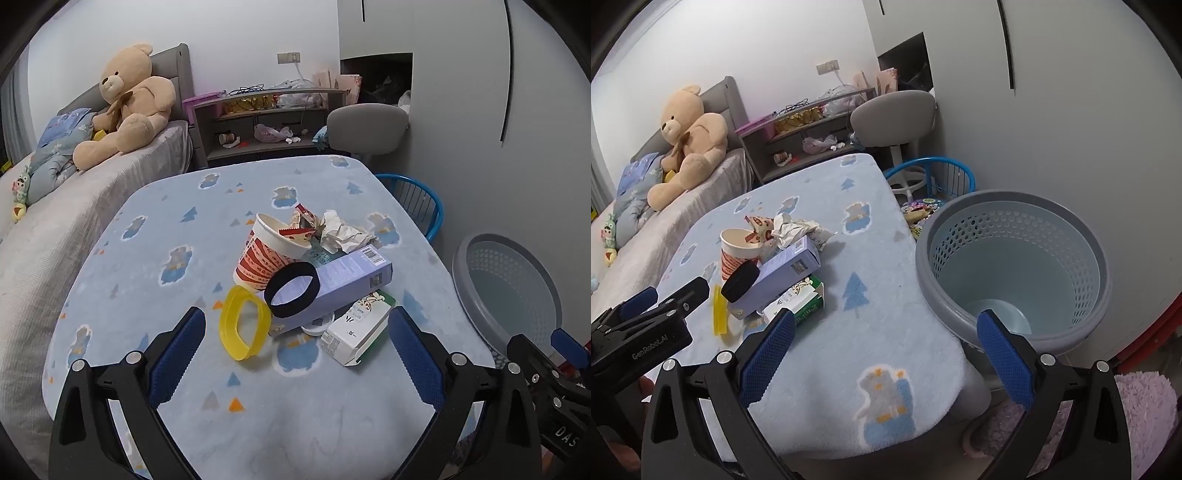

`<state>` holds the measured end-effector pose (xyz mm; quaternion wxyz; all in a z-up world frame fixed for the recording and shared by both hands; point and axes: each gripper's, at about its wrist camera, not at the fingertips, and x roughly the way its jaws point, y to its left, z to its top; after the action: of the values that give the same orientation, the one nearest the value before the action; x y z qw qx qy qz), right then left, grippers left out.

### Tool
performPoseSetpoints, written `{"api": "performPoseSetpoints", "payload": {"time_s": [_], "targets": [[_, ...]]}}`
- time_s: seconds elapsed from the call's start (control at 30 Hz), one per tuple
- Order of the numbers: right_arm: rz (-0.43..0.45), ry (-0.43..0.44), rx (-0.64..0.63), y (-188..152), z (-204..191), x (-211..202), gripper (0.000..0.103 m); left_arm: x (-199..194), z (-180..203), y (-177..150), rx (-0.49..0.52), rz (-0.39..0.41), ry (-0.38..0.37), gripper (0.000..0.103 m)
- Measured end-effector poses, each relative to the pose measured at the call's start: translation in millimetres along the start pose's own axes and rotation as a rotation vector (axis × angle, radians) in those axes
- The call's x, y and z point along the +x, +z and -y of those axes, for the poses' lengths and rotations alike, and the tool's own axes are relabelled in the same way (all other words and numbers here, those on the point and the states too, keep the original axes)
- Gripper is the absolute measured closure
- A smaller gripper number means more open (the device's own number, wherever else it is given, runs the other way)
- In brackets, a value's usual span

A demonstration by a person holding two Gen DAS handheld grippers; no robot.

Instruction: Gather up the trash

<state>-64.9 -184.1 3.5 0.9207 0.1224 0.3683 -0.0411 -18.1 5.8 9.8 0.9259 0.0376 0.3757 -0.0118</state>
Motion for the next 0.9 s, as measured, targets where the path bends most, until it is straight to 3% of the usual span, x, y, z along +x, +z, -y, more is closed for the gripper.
{"api": "performPoseSetpoints", "payload": {"time_s": [0.9], "targets": [[0.030, 0.004, -0.006, -6.0, -2.4, -15.2, 0.006, -12.1, -3.2, -6.3, -0.005, 0.021, -0.004, 0.008]]}}
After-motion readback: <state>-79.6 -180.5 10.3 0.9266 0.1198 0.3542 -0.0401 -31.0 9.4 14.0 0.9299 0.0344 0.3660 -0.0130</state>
